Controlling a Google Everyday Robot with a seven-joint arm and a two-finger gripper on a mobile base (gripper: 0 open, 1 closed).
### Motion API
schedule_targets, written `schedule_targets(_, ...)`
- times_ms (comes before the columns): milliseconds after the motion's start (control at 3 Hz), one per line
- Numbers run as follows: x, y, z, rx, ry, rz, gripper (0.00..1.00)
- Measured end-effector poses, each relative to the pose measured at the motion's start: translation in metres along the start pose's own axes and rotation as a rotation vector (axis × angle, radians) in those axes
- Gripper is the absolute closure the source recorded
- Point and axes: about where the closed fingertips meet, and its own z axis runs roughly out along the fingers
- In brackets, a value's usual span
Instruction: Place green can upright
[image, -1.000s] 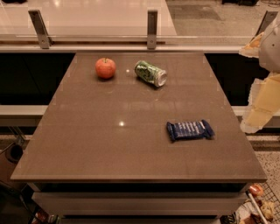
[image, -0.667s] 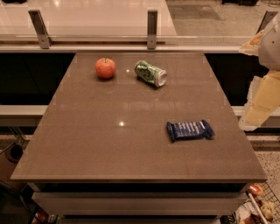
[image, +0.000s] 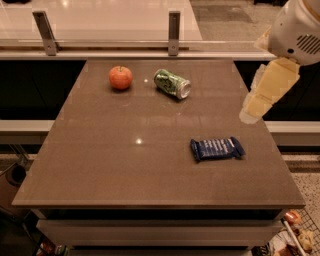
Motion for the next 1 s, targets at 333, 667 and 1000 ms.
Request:
schedule_targets(333, -0.022, -0.026, 0.015, 0.007, 0.005, 0.106, 0.0)
schedule_targets(667, -0.032, -0.054, 0.032, 0.047, 0.007, 0.243, 0.0)
schedule_targets(1000, -0.036, -0.075, 0.04, 0.092, -0.02, 0.337, 0.0)
